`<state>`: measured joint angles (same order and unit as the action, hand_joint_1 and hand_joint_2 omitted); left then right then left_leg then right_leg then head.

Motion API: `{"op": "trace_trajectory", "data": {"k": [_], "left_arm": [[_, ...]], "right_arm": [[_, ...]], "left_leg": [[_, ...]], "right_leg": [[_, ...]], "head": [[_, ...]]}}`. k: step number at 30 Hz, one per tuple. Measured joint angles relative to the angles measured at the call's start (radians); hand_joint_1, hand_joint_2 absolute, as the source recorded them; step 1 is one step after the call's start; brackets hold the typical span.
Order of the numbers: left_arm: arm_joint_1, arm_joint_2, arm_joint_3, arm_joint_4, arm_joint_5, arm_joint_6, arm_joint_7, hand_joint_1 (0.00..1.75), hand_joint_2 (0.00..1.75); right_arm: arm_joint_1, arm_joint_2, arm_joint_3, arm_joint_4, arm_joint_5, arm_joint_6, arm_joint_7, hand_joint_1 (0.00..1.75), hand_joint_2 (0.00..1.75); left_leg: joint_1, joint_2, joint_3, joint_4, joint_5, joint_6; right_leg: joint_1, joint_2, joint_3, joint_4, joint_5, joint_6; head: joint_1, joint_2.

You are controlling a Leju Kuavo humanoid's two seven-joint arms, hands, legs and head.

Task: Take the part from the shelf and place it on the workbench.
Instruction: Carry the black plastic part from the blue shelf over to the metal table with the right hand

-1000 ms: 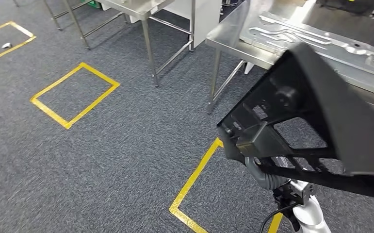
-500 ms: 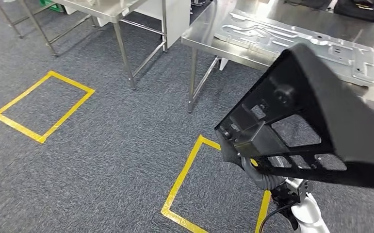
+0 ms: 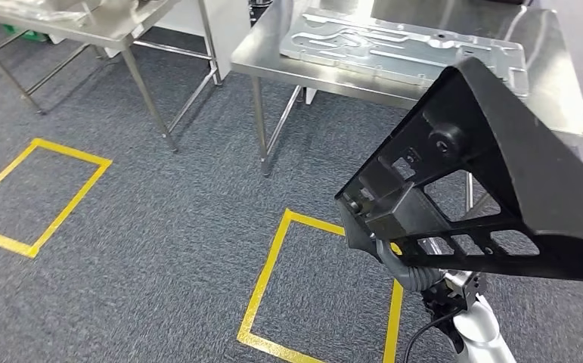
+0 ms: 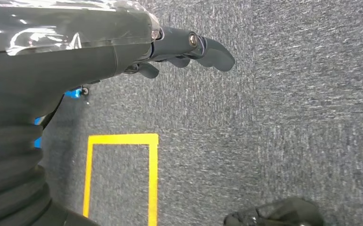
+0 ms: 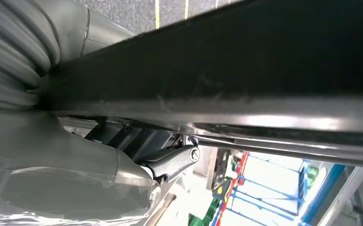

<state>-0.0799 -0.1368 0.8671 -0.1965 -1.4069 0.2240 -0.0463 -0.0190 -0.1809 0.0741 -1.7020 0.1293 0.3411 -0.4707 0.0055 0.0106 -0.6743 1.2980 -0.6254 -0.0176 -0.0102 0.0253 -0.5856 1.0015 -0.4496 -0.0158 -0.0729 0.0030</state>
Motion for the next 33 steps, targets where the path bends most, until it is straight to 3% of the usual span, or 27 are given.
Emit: {"op": "trace_trajectory", "data": {"k": [1,2,4,5,7,9,11,13,15,16,17,20,22,24,26,27,30,31,32,33], "left_arm": [[0.002,0.0,0.0,0.0,0.0,0.0,0.001,0.0,1.75],[0.003,0.0,0.001,0.0,0.0,0.0,0.002,0.0,1.75],[0.004,0.001,0.001,0.0,0.001,0.001,0.002,0.0,1.75],[0.004,0.001,0.001,0.0,0.001,0.001,0.001,0.0,1.75],[0.004,0.001,0.002,0.0,0.003,0.002,-0.002,0.0,1.75],[0.004,-0.001,0.002,0.0,0.003,0.003,-0.003,0.0,1.75],[0.004,-0.002,0.002,0.0,0.0,0.004,-0.004,0.0,1.75],[0.005,-0.002,0.002,0.0,-0.002,0.004,-0.005,0.0,1.75],[0.006,-0.002,0.002,0.0,-0.003,0.005,-0.002,0.0,1.75],[0.007,-0.002,0.002,0.0,-0.003,0.006,0.0,0.0,1.75],[0.007,-0.003,0.003,0.0,-0.003,0.006,0.003,0.0,1.75],[0.005,-0.003,0.002,0.0,-0.004,0.008,0.006,0.0,1.75],[0.005,-0.003,0.002,0.0,-0.004,0.01,0.007,0.0,1.75],[0.004,-0.003,0.003,0.0,-0.004,0.013,0.007,0.0,1.75],[0.004,-0.003,0.003,0.0,-0.004,0.015,0.007,0.0,1.75],[0.004,-0.003,0.003,0.0,-0.004,0.016,0.008,0.0,1.75],[0.005,-0.003,0.003,0.0,-0.004,0.017,0.007,0.0,1.75],[0.005,-0.002,0.003,0.0,-0.004,0.016,0.006,0.0,1.75],[0.006,-0.002,0.004,0.0,-0.003,0.016,0.006,0.0,1.75],[0.006,-0.002,0.004,0.0,-0.004,0.016,0.005,0.0,1.75]], "right_arm": [[0.0,0.001,0.0,0.001,0.0,0.001,0.0,1.75,1.75],[0.0,0.003,0.0,0.001,0.0,0.001,0.001,1.75,1.75],[-0.002,0.006,0.0,0.001,0.0,0.001,0.002,1.75,1.75],[-0.004,0.007,0.0,0.001,0.0,0.001,0.004,1.75,1.75],[-0.008,0.008,0.0,0.001,0.0,0.001,0.008,1.75,1.75],[-0.009,0.01,0.0,0.0,0.001,0.0,0.012,1.75,1.75],[-0.009,0.01,0.0,-0.003,0.0,-0.003,0.015,1.75,1.75],[-0.011,0.012,0.0,-0.004,0.0,-0.005,0.017,1.75,1.75],[-0.009,0.013,0.0,-0.004,0.0,-0.008,0.017,1.75,1.75],[-0.007,0.013,0.0,-0.004,0.0,-0.009,0.017,1.75,1.75],[-0.006,0.013,0.0,-0.004,0.0,-0.01,0.017,1.75,1.75],[-0.007,0.013,0.0,-0.008,0.003,-0.014,0.017,1.75,1.75],[-0.009,0.013,0.0,-0.011,0.006,-0.017,0.016,1.75,1.75],[-0.009,0.014,0.0,-0.012,0.008,-0.019,0.014,1.75,1.75],[-0.009,0.015,0.0,-0.014,0.009,-0.02,0.013,1.75,1.75],[-0.009,0.015,0.0,-0.015,0.009,-0.02,0.012,1.75,1.75],[-0.007,0.016,0.0,-0.016,0.01,-0.02,0.01,1.75,1.75],[-0.006,0.016,0.0,-0.015,0.01,-0.02,0.01,1.75,1.75],[-0.005,0.016,0.0,-0.015,0.011,-0.02,0.009,1.75,1.75],[-0.004,0.016,0.0,-0.015,0.011,-0.02,0.009,1.75,1.75]], "left_leg": [[0.0,-0.002,-0.007,0.004,0.014,0.002],[0.0,-0.005,0.005,-0.033,0.047,0.004],[0.001,-0.038,0.06,-0.171,0.125,0.014],[0.002,-0.059,0.084,-0.23,0.149,0.018],[0.001,-0.085,0.102,-0.279,0.158,0.026],[0.0,-0.069,0.104,-0.287,0.161,0.035],[0.004,-0.051,0.11,-0.296,0.166,0.047],[0.005,-0.036,0.113,-0.301,0.167,0.054],[0.005,-0.023,0.113,-0.301,0.165,0.055],[0.005,-0.017,0.114,-0.3,0.164,0.054],[0.005,-0.012,0.116,-0.3,0.163,0.053],[0.003,-0.006,0.123,-0.299,0.157,0.044],[-0.001,-0.004,0.124,-0.298,0.153,0.034],[-0.001,-0.001,0.124,-0.298,0.149,0.022],[0.0,-0.001,0.115,-0.267,0.127,0.012],[0.001,-0.002,0.098,-0.225,0.101,0.009],[0.003,-0.003,0.007,-0.033,0.016,0.004],[0.003,-0.003,-0.011,-0.002,0.013,0.003],[0.003,-0.003,-0.008,-0.014,0.033,0.003],[0.003,-0.003,0.011,-0.061,0.067,0.004]], "right_leg": [[0.001,0.013,0.002,0.001,-0.001,0.0],[0.001,0.026,0.005,0.001,-0.002,0.001],[0.001,0.048,0.009,0.004,-0.006,0.005],[0.002,0.059,0.007,0.007,-0.007,0.009],[-0.001,0.077,-0.001,0.01,-0.006,0.02],[-0.005,0.089,-0.005,0.009,-0.005,0.033],[-0.004,0.056,-0.019,0.039,-0.026,0.044],[-0.003,0.004,-0.071,0.147,-0.082,0.053],[-0.008,-0.016,-0.134,0.269,-0.127,0.061],[-0.01,-0.019,-0.146,0.288,-0.123,0.063],[-0.012,-0.021,-0.136,0.267,-0.1,0.064],[-0.01,-0.031,-0.035,0.067,-0.008,0.055],[-0.003,-0.034,-0.005,0.004,0.004,0.044],[-0.002,-0.03,-0.005,0.0,0.004,0.032],[-0.005,-0.028,0.001,-0.007,0.006,0.018],[-0.007,-0.028,0.004,-0.01,0.007,0.012],[-0.001,-0.026,0.006,-0.008,0.003,0.002],[0.0,-0.024,0.007,-0.007,0.001,0.001],[0.0,-0.022,0.008,-0.005,0.0,0.002],[0.0,-0.02,0.01,-0.003,-0.003,0.003]], "head": [[0.0,0.0],[0.0,0.0],[0.0,0.0],[0.0,0.0],[0.0,0.0],[0.0,0.0],[0.0,0.0],[0.0,0.0],[0.0,0.0],[0.0,0.0],[0.0,0.0],[0.0,0.0],[0.0,0.0],[0.0,0.0],[0.0,0.0],[0.0,0.0],[0.0,0.0],[0.0,0.0],[0.0,0.0],[0.0,0.0]]}}
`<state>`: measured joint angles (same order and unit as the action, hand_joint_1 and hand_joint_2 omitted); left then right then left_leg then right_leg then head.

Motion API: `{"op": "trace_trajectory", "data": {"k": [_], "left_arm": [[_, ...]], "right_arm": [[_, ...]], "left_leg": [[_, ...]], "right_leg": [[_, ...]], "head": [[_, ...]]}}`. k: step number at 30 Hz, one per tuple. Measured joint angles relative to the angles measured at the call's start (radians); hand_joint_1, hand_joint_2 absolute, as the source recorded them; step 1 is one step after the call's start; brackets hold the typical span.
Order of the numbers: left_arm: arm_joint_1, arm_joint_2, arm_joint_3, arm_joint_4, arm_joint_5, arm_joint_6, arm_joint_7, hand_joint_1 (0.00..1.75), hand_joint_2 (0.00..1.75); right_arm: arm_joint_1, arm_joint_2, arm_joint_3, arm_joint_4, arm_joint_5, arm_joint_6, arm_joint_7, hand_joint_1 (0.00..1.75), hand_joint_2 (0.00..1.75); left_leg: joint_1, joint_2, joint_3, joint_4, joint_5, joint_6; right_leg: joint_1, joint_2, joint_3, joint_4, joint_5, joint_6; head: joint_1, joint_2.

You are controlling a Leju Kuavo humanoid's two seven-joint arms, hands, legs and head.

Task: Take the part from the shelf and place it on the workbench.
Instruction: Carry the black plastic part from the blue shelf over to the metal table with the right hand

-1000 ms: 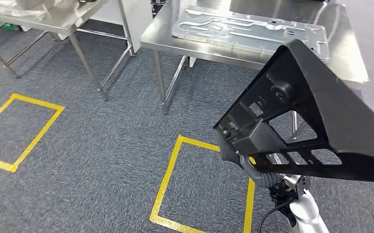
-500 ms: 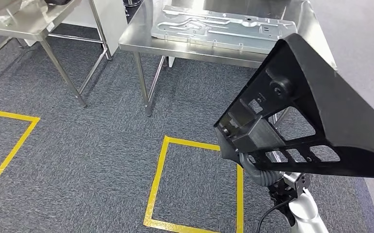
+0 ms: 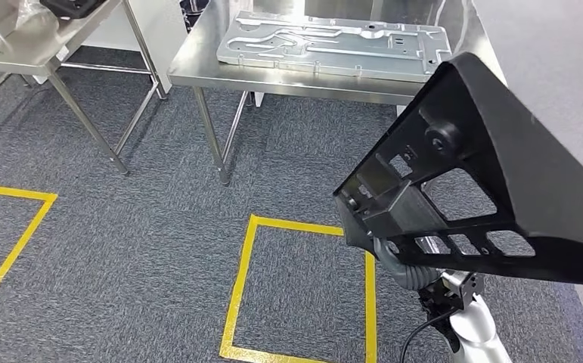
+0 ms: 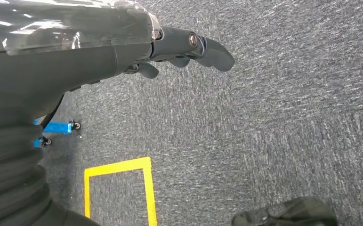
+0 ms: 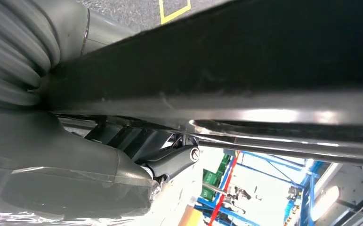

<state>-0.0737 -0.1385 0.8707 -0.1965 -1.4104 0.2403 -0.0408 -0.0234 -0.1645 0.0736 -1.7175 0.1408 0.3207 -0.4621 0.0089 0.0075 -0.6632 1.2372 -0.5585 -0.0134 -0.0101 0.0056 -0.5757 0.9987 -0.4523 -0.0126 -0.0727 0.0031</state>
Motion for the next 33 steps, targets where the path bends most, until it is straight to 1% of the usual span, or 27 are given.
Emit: {"op": "trace_trajectory", "data": {"k": [1,2,3,4,7,8,9,10,11,12,13,14,15,16,18,19,20,22,23,24,25,27,28,29,30,32,33], "left_arm": [[0.0,0.0,0.0,0.0,0.0,0.0,-0.001,0.0,1.75],[-0.001,0.001,0.0,0.0,0.0,0.0,-0.001,0.0,1.75],[-0.001,0.001,0.0,0.0,-0.001,0.0,-0.002,0.0,1.75],[-0.002,0.001,0.001,0.0,-0.001,0.0,-0.003,0.0,1.75],[-0.001,0.001,0.001,0.0,-0.001,0.0,-0.004,0.0,1.75],[-0.002,0.0,0.001,0.0,-0.001,0.0,-0.004,0.0,1.75],[-0.002,0.0,0.001,0.0,-0.002,0.0,-0.005,0.0,1.75],[-0.003,0.0,0.002,0.0,-0.002,0.0,-0.005,0.0,1.75],[-0.003,0.0,0.002,0.0,-0.002,0.0,-0.005,0.0,1.75],[-0.003,0.0,0.003,0.0,-0.002,0.0,-0.005,0.0,1.75],[-0.002,0.0,0.003,0.0,-0.002,0.0,-0.005,0.0,1.75],[-0.002,0.0,0.004,0.0,-0.002,-0.001,-0.005,0.0,1.75],[-0.002,-0.001,0.005,0.0,-0.002,-0.001,-0.005,0.0,1.75],[-0.002,-0.001,0.005,0.0,-0.002,-0.002,-0.005,0.0,1.75],[-0.003,-0.001,0.005,0.0,-0.003,-0.003,-0.005,0.0,1.75],[-0.004,-0.001,0.005,0.0,-0.003,-0.004,-0.005,0.0,1.75],[-0.004,-0.001,0.006,0.0,-0.002,-0.004,-0.005,0.0,1.75],[-0.005,-0.001,0.006,0.0,-0.002,-0.004,-0.005,0.0,1.75],[-0.005,-0.001,0.006,0.0,-0.002,-0.004,-0.005,0.0,1.75],[-0.005,-0.001,0.007,0.0,-0.002,-0.004,-0.004,0.0,1.75],[-0.005,-0.001,0.007,0.0,-0.002,-0.004,-0.003,0.0,1.75],[-0.002,0.0,0.01,0.0,0.0,-0.004,0.002,0.0,1.75],[-0.001,0.0,0.011,0.0,0.0,-0.004,0.005,0.0,1.75],[0.0,0.0,0.013,0.0,0.001,-0.004,0.008,0.0,1.75],[0.001,0.0,0.014,0.0,0.001,-0.004,0.01,0.0,1.75],[0.0,0.0,0.015,0.0,0.002,-0.005,0.011,0.0,1.75],[0.0,0.001,0.016,0.0,0.003,-0.005,0.011,0.0,1.75]], "right_arm": [[0.0,0.0,0.0,0.0,0.0,0.0,-0.001,1.75,1.75],[0.0,0.0,0.0,0.0,0.0,-0.001,-0.002,1.75,1.75],[0.0,0.0,0.0,0.0,0.0,-0.001,-0.003,1.75,1.75],[0.0,0.0,0.0,0.0,0.0,-0.001,-0.004,1.75,1.75],[0.001,0.001,0.0,-0.001,-0.003,0.0,-0.003,1.75,1.75],[0.002,0.001,0.0,-0.001,-0.007,0.001,-0.002,1.75,1.75],[0.002,0.001,-0.001,-0.002,-0.012,0.002,0.0,1.75,1.75],[0.002,0.001,-0.001,-0.002,-0.017,0.003,0.002,1.75,1.75],[0.003,0.001,-0.001,-0.002,-0.02,0.004,0.003,1.75,1.75],[0.004,0.001,-0.001,-0.002,-0.023,0.004,0.005,1.75,1.75],[0.006,0.001,-0.001,-0.002,-0.023,0.004,0.006,1.75,1.75],[0.008,0.001,-0.001,-0.002,-0.021,0.004,0.007,1.75,1.75],[0.008,0.001,-0.001,-0.002,-0.019,0.003,0.008,1.75,1.75],[0.008,0.001,-0.001,-0.003,-0.017,0.002,0.008,1.75,1.75],[0.007,0.001,-0.001,-0.005,-0.013,-0.001,0.008,1.75,1.75],[0.007,0.001,-0.001,-0.005,-0.01,-0.002,0.008,1.75,1.75],[0.007,0.001,-0.001,-0.006,-0.008,-0.004,0.008,1.75,1.75],[0.009,0.001,-0.001,-0.007,-0.004,-0.009,0.009,1.75,1.75],[0.009,0.001,-0.001,-0.008,-0.003,-0.011,0.009,1.75,1.75],[0.009,0.001,-0.001,-0.009,-0.002,-0.013,0.008,1.75,1.75],[0.009,0.001,-0.001,-0.01,-0.002,-0.014,0.008,1.75,1.75],[0.009,0.001,-0.001,-0.01,-0.002,-0.014,0.008,1.75,1.75],[0.009,0.001,-0.001,-0.01,-0.002,-0.014,0.008,1.75,1.75],[0.009,0.001,-0.001,-0.01,-0.002,-0.014,0.008,1.75,1.75],[0.009,0.001,-0.001,-0.01,-0.002,-0.014,0.007,1.75,1.75],[0.007,0.001,-0.001,-0.01,-0.001,-0.014,0.006,1.75,1.75],[0.007,0.002,-0.001,-0.01,-0.001,-0.015,0.006,1.75,1.75]], "left_leg": [[0.0,-0.001,0.032,-0.075,0.039,0.003],[-0.001,-0.002,0.063,-0.143,0.067,0.007],[-0.002,-0.003,0.083,-0.189,0.082,0.012],[-0.004,-0.004,0.094,-0.217,0.087,0.017],[-0.006,-0.001,0.097,-0.226,0.091,0.033],[-0.004,0.001,0.099,-0.23,0.093,0.039],[-0.001,0.005,0.101,-0.233,0.095,0.044],[-0.001,0.009,0.101,-0.235,0.096,0.047],[0.0,0.013,0.101,-0.235,0.095,0.049],[-0.001,0.018,0.101,-0.234,0.094,0.05],[-0.001,0.022,0.102,-0.234,0.093,0.05],[-0.001,0.026,0.103,-0.234,0.092,0.048],[0.0,0.03,0.105,-0.233,0.09,0.046],[0.0,0.033,0.107,-0.232,0.087,0.043],[-0.003,0.036,0.109,-0.228,0.081,0.033],[-0.005,0.038,0.11,-0.227,0.079,0.027],[-0.006,0.039,0.11,-0.227,0.078,0.021],[-0.005,0.04,0.111,-0.226,0.074,0.008],[-0.003,0.035,0.107,-0.212,0.063,0.003],[-0.002,0.027,0.093,-0.18,0.041,-0.001],[-0.001,0.017,0.069,-0.126,0.011,-0.003],[-0.001,0.006,0.005,0.011,-0.049,-0.004],[-0.001,0.004,-0.017,0.055,-0.059,-0.003],[-0.001,0.003,-0.023,0.062,-0.047,-0.001],[-0.001,0.003,-0.009,0.028,-0.018,0.003],[-0.005,-0.002,0.051,-0.107,0.053,0.018],[-0.007,-0.004,0.077,-0.164,0.073,0.024]], "right_leg": [[0.0,0.002,0.002,0.003,-0.003,0.002],[0.001,0.004,0.002,0.007,-0.006,0.006],[0.002,0.006,0.0,0.01,-0.008,0.01],[0.004,0.007,-0.001,0.012,-0.009,0.015],[0.002,0.008,-0.004,0.016,-0.013,0.033],[0.0,0.007,-0.01,0.032,-0.024,0.038],[-0.001,0.007,-0.026,0.068,-0.047,0.044],[-0.004,0.005,-0.052,0.122,-0.076,0.048],[-0.005,0.003,-0.085,0.188,-0.106,0.051],[-0.007,0.002,-0.115,0.247,-0.126,0.054],[-0.008,0.001,-0.133,0.278,-0.129,0.056],[-0.01,-0.001,-0.134,0.274,-0.113,0.057],[-0.011,-0.006,-0.114,0.231,-0.082,0.058],[-0.013,-0.013,-0.082,0.164,-0.045,0.057],[-0.009,-0.026,-0.027,0.05,-0.006,0.05],[-0.006,-0.029,-0.015,0.024,-0.003,0.044],[-0.002,-0.027,-0.015,0.019,-0.007,0.038],[-0.003,-0.021,-0.015,0.016,-0.005,0.024],[-0.005,-0.019,-0.014,0.013,-0.004,0.017],[-0.006,-0.017,-0.012,0.011,-0.003,0.011],[-0.006,-0.017,-0.011,0.01,-0.003,0.005],[-0.001,-0.012,-0.011,0.011,-0.005,-0.002],[0.001,-0.008,-0.01,0.011,-0.006,-0.004],[0.003,-0.003,-0.009,0.012,-0.006,-0.005],[0.005,0.001,-0.007,0.013,-0.007,-0.005],[0.01,0.007,-0.002,0.014,-0.01,-0.003],[0.011,0.01,-0.002,0.016,-0.012,0.0]], "head": [[0.0,0.0],[0.0,0.0],[0.0,0.0],[0.0,0.0],[0.0,0.0],[0.0,0.0],[0.0,0.0],[0.0,0.0],[0.0,0.0],[0.0,0.0],[0.0,0.0],[0.0,0.0],[0.0,0.0],[0.0,0.0],[0.0,0.0],[0.0,0.0],[0.0,0.0],[0.0,0.0],[0.0,0.0],[0.0,0.0],[0.0,0.0],[0.0,0.0],[0.0,0.0],[0.0,0.0],[0.0,0.0],[0.0,0.0],[0.0,0.0]]}}
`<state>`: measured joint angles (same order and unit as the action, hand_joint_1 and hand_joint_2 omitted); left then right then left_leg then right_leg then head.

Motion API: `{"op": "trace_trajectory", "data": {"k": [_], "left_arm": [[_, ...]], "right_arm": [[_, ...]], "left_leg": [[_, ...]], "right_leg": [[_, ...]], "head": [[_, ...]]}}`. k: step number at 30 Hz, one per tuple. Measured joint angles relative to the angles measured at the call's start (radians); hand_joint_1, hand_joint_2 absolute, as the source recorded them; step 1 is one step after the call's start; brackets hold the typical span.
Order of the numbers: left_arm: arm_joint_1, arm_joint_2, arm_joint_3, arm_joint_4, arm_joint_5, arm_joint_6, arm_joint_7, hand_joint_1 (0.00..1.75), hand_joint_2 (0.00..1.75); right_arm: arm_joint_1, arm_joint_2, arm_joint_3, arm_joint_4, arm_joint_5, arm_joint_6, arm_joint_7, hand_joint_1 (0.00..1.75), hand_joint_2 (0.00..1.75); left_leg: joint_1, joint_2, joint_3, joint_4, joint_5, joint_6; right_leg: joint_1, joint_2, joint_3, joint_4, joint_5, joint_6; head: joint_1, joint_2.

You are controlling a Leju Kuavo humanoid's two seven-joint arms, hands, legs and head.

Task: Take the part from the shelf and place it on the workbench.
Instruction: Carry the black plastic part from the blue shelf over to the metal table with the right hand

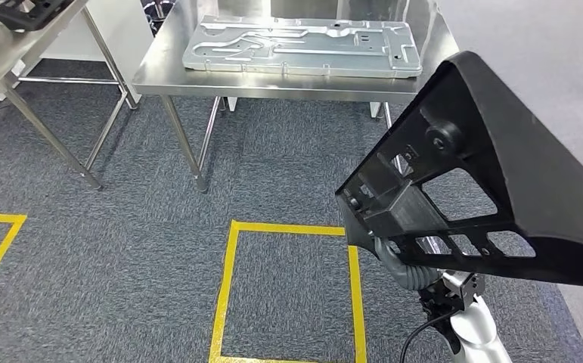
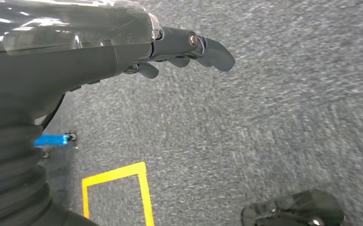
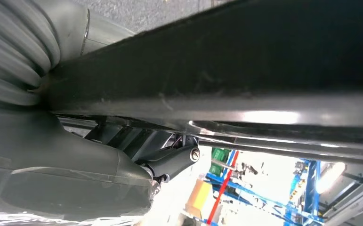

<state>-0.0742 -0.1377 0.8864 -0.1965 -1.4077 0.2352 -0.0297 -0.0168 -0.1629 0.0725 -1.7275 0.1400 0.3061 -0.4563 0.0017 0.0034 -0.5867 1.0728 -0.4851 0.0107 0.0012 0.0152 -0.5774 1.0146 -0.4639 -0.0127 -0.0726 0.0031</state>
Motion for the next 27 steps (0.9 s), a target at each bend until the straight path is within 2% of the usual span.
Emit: {"op": "trace_trajectory", "data": {"k": [1,4,6,7,9,10,11,12,14,16,19,21,23,25,26,27], "left_arm": [[-0.001,0.0,0.0,0.0,0.001,0.0,0.0,0.0,1.75],[-0.002,0.0,0.001,0.0,0.002,-0.002,0.001,0.0,1.75],[-0.003,-0.002,0.001,0.0,0.004,-0.003,0.001,0.0,1.75],[-0.003,-0.003,0.001,0.0,0.004,-0.004,0.0,0.0,1.75],[-0.004,-0.004,0.001,0.0,0.004,-0.006,-0.001,0.0,1.75],[-0.003,-0.004,0.002,0.0,0.004,-0.007,-0.001,0.0,1.75],[-0.003,-0.004,0.002,0.0,0.004,-0.008,-0.001,0.0,1.75],[-0.003,-0.004,0.002,0.0,0.004,-0.008,-0.001,0.0,1.75],[-0.004,-0.006,0.002,0.0,0.004,-0.008,-0.001,0.0,1.75],[-0.006,-0.007,0.002,0.0,0.004,-0.008,0.0,0.0,1.75],[-0.007,-0.007,0.002,0.0,0.004,-0.008,0.001,0.0,1.75],[-0.008,-0.006,0.002,0.0,0.004,-0.008,0.001,0.0,1.75],[-0.009,-0.006,0.002,0.0,0.004,-0.007,0.001,0.0,1.75],[-0.008,-0.006,0.002,0.0,0.004,-0.007,0.001,0.0,1.75],[-0.007,-0.006,0.003,0.0,0.004,-0.007,0.001,0.0,1.75],[-0.007,-0.006,0.003,0.0,0.004,-0.007,0.001,0.0,1.75]], "right_arm": [[-0.001,0.0,0.0,0.0,0.0,0.0,0.0,1.75,1.75],[-0.002,0.0,0.0,0.0,0.001,0.0,0.0,1.75,1.75],[-0.005,0.0,0.0,-0.001,0.001,0.0,-0.001,1.75,1.75],[-0.008,0.0,-0.001,-0.001,0.001,0.0,-0.001,1.75,1.75],[-0.012,0.0,-0.001,0.002,0.001,0.001,-0.001,1.75,1.75],[-0.012,0.0,-0.001,0.005,0.001,0.001,-0.001,1.75,1.75],[-0.012,0.0,-0.001,0.007,0.001,0.001,-0.001,1.75,1.75],[-0.013,0.0,-0.001,0.009,0.001,0.001,-0.001,1.75,1.75],[-0.018,0.0,-0.001,0.011,0.001,0.002,-0.001,1.75,1.75],[-0.024,0.0,-0.001,0.012,0.001,0.002,-0.001,1.75,1.75],[-0.027,0.0,-0.001,0.014,0.001,0.002,-0.001,1.75,1.75],[-0.03,0.0,-0.001,0.014,0.001,0.002,-0.002,1.75,1.75],[-0.033,0.0,-0.001,0.014,0.001,0.003,-0.002,1.75,1.75],[-0.035,0.0,-0.001,0.015,0.001,0.004,-0.002,1.75,1.75],[-0.035,0.0,-0.001,0.017,0.001,0.005,-0.002,1.75,1.75],[-0.035,-0.001,-0.001,0.018,0.001,0.006,-0.002,1.75,1.75]], "left_leg": [[-0.003,-0.002,0.015,-0.036,0.009,0.005],[-0.003,-0.002,0.023,-0.059,0.013,0.014],[0.003,0.0,0.028,-0.071,0.02,0.024],[0.005,0.001,0.031,-0.075,0.023,0.027],[0.005,0.002,0.03,-0.076,0.024,0.029],[0.005,0.003,0.03,-0.076,0.023,0.028],[0.005,0.003,0.03,-0.075,0.023,0.027],[0.006,0.003,0.031,-0.075,0.022,0.026],[0.007,0.003,0.033,-0.071,0.017,0.019],[0.003,0.003,0.032,-0.065,0.012,0.008],[0.001,0.005,0.03,-0.065,0.008,-0.01],[0.003,0.005,0.022,-0.038,-0.013,-0.02],[0.005,0.004,-0.025,0.066,-0.068,-0.026],[0.005,0.004,-0.092,0.2,-0.119,-0.027],[0.005,0.004,-0.112,0.233,-0.121,-0.026],[0.004,0.003,-0.112,0.224,-0.101,-0.022]], "right_leg": [[0.001,0.001,-0.001,0.001,-0.001,0.004],[-0.003,0.002,-0.003,0.001,-0.001,0.02],[-0.004,-0.001,-0.016,0.033,-0.025,0.03],[-0.007,-0.003,-0.035,0.077,-0.051,0.035],[-0.012,-0.006,-0.098,0.206,-0.11,0.044],[-0.015,-0.007,-0.123,0.256,-0.124,0.047],[-0.018,-0.009,-0.134,0.274,-0.119,0.05],[-0.021,-0.011,-0.124,0.251,-0.096,0.052],[-0.025,-0.018,-0.062,0.122,-0.029,0.053],[-0.022,-0.022,-0.015,0.019,0.004,0.046],[-0.017,-0.018,-0.011,0.003,0.003,0.027],[-0.019,-0.016,-0.008,-0.001,0.004,0.013],[-0.019,-0.016,-0.004,-0.003,0.002,0.002],[-0.014,-0.015,-0.003,-0.002,0.0,-0.004],[-0.011,-0.014,-0.001,-0.002,-0.002,-0.005],[-0.009,-0.012,0.001,-0.001,-0.003,-0.006]], "head": [[0.0,0.0],[0.0,0.0],[0.0,0.0],[0.0,0.0],[0.0,0.0],[0.0,0.0],[0.0,0.0],[0.0,0.0],[0.0,0.0],[0.0,0.0],[0.0,0.0],[0.0,0.0],[0.0,0.0],[0.0,0.0],[0.0,0.0],[0.0,0.0]]}}
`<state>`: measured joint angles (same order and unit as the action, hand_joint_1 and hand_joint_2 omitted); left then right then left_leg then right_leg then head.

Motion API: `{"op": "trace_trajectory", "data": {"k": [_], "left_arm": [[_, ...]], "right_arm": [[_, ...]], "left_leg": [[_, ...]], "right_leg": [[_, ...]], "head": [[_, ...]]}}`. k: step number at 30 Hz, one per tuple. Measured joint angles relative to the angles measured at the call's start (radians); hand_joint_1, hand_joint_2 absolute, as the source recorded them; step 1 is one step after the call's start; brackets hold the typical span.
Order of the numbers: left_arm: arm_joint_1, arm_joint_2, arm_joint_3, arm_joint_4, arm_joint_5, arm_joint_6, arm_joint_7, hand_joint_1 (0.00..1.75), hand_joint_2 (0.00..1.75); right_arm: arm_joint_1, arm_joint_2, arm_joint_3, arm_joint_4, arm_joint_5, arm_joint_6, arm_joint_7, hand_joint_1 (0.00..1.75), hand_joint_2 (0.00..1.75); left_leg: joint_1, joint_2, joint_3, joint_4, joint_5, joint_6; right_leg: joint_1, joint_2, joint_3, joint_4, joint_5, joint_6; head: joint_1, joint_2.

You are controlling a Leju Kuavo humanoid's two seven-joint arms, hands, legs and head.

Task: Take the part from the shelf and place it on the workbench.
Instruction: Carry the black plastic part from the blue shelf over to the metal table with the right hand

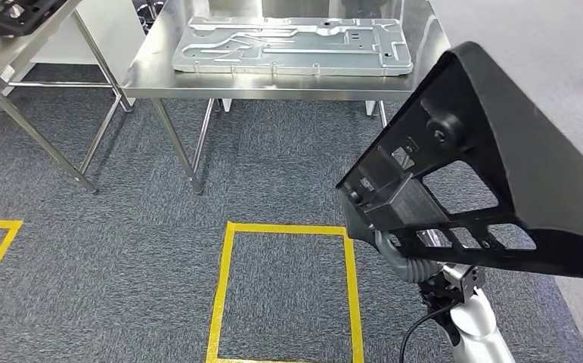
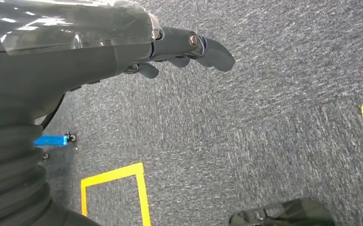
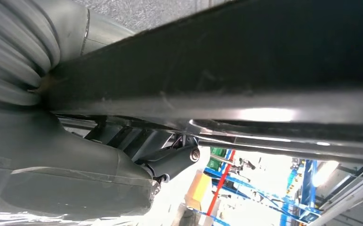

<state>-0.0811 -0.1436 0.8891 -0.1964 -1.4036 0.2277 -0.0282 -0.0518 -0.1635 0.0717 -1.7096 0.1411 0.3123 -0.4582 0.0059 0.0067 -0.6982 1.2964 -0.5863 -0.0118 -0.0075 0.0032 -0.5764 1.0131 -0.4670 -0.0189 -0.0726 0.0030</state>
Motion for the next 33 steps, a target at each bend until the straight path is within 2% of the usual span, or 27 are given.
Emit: {"op": "trace_trajectory", "data": {"k": [1,2,3,4,5,8,9,10,11,13,14,15,16,18,19,20,23,25,26,28,29,30,31,33], "left_arm": [[0.0,0.0,0.0,0.0,0.0,0.0,0.0,0.0,1.75],[-0.001,0.0,0.0,0.0,0.0,0.0,0.0,0.0,1.75],[-0.001,0.001,0.0,0.0,-0.001,0.0,0.0,0.0,1.75],[-0.002,0.001,0.0,0.0,-0.002,-0.001,-0.001,0.0,1.75],[-0.004,0.001,0.0,0.0,-0.002,-0.001,-0.001,0.0,1.75],[-0.006,0.001,0.0,0.0,-0.004,-0.003,-0.002,0.0,1.75],[-0.006,0.0,0.0,0.0,-0.004,-0.004,-0.002,0.0,1.75],[-0.008,-0.001,0.0,0.0,-0.004,-0.005,-0.002,0.0,1.75],[-0.009,-0.001,0.0,0.0,-0.004,-0.006,-0.003,0.0,1.75],[-0.01,-0.002,0.0,0.0,-0.005,-0.007,-0.003,0.0,1.75],[-0.01,-0.002,0.0,0.0,-0.004,-0.007,-0.003,0.0,1.75],[-0.01,-0.002,0.0,0.0,-0.004,-0.008,-0.003,0.0,1.75],[-0.01,-0.002,0.0,0.0,-0.004,-0.008,-0.003,0.0,1.75],[-0.01,-0.003,0.0,0.0,-0.002,-0.009,-0.003,0.0,1.75],[-0.01,-0.003,0.0,0.0,-0.001,-0.009,-0.003,0.0,1.75],[-0.011,-0.003,0.0,0.0,0.0,-0.01,-0.003,0.0,1.75],[-0.011,-0.002,0.001,0.0,0.0,-0.01,-0.005,0.0,1.75],[-0.012,-0.002,0.001,0.0,0.001,-0.01,-0.006,0.0,1.75],[-0.012,-0.002,0.001,0.0,0.001,-0.01,-0.006,0.0,1.75],[-0.011,-0.002,0.001,0.0,0.001,-0.011,-0.007,0.0,1.75],[-0.01,-0.002,0.001,0.0,0.001,-0.011,-0.008,0.0,1.75],[-0.01,-0.001,0.001,0.0,0.0,-0.011,-0.008,0.0,1.75],[-0.009,-0.001,0.001,0.0,0.0,-0.011,-0.008,0.0,1.75],[-0.009,0.0,0.001,0.0,0.0,-0.011,-0.008,0.0,1.75]], "right_arm": [[0.0,0.0,0.0,0.001,0.0,0.0,-0.001,1.75,1.75],[0.0,0.0,0.0,0.001,-0.001,0.0,-0.002,1.75,1.75],[0.0,-0.001,0.0,0.001,-0.002,-0.001,-0.003,1.75,1.75],[0.0,-0.002,0.0,0.001,-0.003,-0.002,-0.005,1.75,1.75],[0.0,-0.003,0.0,0.001,-0.004,-0.003,-0.007,1.75,1.75],[-0.001,-0.007,0.0,0.001,-0.005,-0.005,-0.009,1.75,1.75],[-0.001,-0.009,0.0,0.0,-0.006,-0.005,-0.01,1.75,1.75],[-0.002,-0.011,0.0,-0.001,-0.007,-0.006,-0.011,1.75,1.75],[-0.002,-0.014,0.0,-0.001,-0.008,-0.007,-0.012,1.75,1.75],[0.001,-0.016,0.0,0.001,-0.008,-0.008,-0.013,1.75,1.75],[0.002,-0.016,0.0,0.002,-0.008,-0.009,-0.012,1.75,1.75],[0.004,-0.017,0.0,0.002,-0.008,-0.009,-0.012,1.75,1.75],[0.004,-0.017,0.0,0.003,-0.008,-0.009,-0.012,1.75,1.75],[0.004,-0.017,0.0,0.003,-0.008,-0.009,-0.012,1.75,1.75],[0.004,-0.017,0.0,0.003,-0.008,-0.009,-0.012,1.75,1.75],[0.004,-0.018,0.0,0.004,-0.008,-0.009,-0.012,1.75,1.75],[0.006,-0.018,0.0,0.003,-0.009,-0.01,-0.012,1.75,1.75],[0.006,-0.018,0.0,0.001,-0.01,-0.01,-0.012,1.75,1.75],[0.005,-0.018,0.0,-0.001,-0.011,-0.01,-0.012,1.75,1.75],[0.006,-0.018,0.0,-0.002,-0.012,-0.011,-0.013,1.75,1.75],[0.007,-0.018,0.0,-0.002,-0.012,-0.011,-0.013,1.75,1.75],[0.009,-0.018,0.0,-0.002,-0.012,-0.011,-0.013,1.75,1.75],[0.01,-0.018,0.0,-0.002,-0.012,-0.012,-0.013,1.75,1.75],[0.011,-0.018,0.0,-0.003,-0.013,-0.014,-0.012,1.75,1.75]], "left_leg": [[-0.001,-0.001,0.019,-0.049,0.036,0.006],[-0.003,-0.001,0.05,-0.121,0.076,0.014],[-0.006,-0.002,0.081,-0.19,0.105,0.022],[-0.009,-0.002,0.103,-0.239,0.12,0.028],[-0.011,-0.003,0.115,-0.265,0.124,0.032],[-0.011,-0.002,0.122,-0.282,0.124,0.042],[-0.008,-0.002,0.126,-0.289,0.127,0.047],[-0.006,-0.001,0.131,-0.296,0.129,0.051],[-0.004,-0.001,0.134,-0.3,0.13,0.054],[-0.004,0.0,0.135,-0.3,0.128,0.056],[-0.004,0.0,0.136,-0.3,0.126,0.055],[-0.003,0.0,0.138,-0.299,0.124,0.054],[-0.002,-0.001,0.142,-0.298,0.12,0.052],[-0.001,-0.001,0.151,-0.295,0.11,0.043],[-0.002,-0.001,0.153,-0.291,0.105,0.037],[-0.004,-0.001,0.153,-0.289,0.101,0.031],[-0.006,0.001,0.156,-0.289,0.09,0.014],[-0.003,0.001,0.146,-0.254,0.068,0.005],[-0.002,0.001,0.125,-0.207,0.045,0.002],[-0.002,0.0,0.05,-0.066,-0.007,-0.001],[-0.002,0.0,0.015,-0.01,-0.018,-0.001],[-0.002,0.0,-0.006,0.013,-0.01,0.001],[-0.003,0.0,-0.007,-0.005,0.019,0.005],[-0.007,-0.002,0.034,-0.127,0.105,0.021]], "right_leg": [[0.003,0.002,0.003,0.0,-0.002,0.0],[0.005,0.003,0.007,0.0,-0.004,0.0],[0.008,0.004,0.009,0.001,-0.007,0.003],[0.01,0.005,0.01,0.002,-0.009,0.006],[0.011,0.006,0.01,0.003,-0.01,0.01],[0.009,0.005,0.011,0.003,-0.014,0.026],[0.008,0.004,0.007,0.015,-0.023,0.032],[0.007,0.004,-0.006,0.046,-0.041,0.038],[0.004,0.003,-0.032,0.099,-0.069,0.043],[-0.003,0.002,-0.104,0.23,-0.121,0.054],[-0.007,0.002,-0.129,0.271,-0.127,0.058],[-0.01,0.001,-0.136,0.273,-0.112,0.061],[-0.014,0.0,-0.123,0.238,-0.081,0.064],[-0.019,-0.005,-0.064,0.107,-0.008,0.067],[-0.017,-0.007,-0.039,0.053,0.011,0.064],[-0.016,-0.007,-0.026,0.02,0.017,0.058],[-0.012,-0.003,-0.021,0.007,0.006,0.034],[-0.014,-0.002,-0.01,0.004,0.001,0.019],[-0.014,-0.003,-0.004,0.002,-0.002,0.013],[-0.01,-0.003,0.005,0.003,-0.012,0.004],[-0.007,-0.001,0.01,0.003,-0.016,0.002],[-0.005,0.0,0.016,0.003,-0.022,0.001],[-0.003,0.002,0.025,0.003,-0.028,0.001],[0.001,0.005,0.044,0.002,-0.043,0.003]], "head": [[0.0,0.0],[0.0,0.0],[0.0,0.0],[0.0,0.0],[0.0,0.0],[0.0,0.0],[0.0,0.0],[0.0,0.0],[0.0,0.0],[0.0,0.0],[0.0,0.0],[0.0,0.0],[0.0,0.0],[0.0,0.0],[0.0,0.0],[0.0,0.0],[0.0,0.0],[0.0,0.0],[0.0,0.0],[0.0,0.0],[0.0,0.0],[0.0,0.0],[0.0,0.0],[0.0,0.0]]}}
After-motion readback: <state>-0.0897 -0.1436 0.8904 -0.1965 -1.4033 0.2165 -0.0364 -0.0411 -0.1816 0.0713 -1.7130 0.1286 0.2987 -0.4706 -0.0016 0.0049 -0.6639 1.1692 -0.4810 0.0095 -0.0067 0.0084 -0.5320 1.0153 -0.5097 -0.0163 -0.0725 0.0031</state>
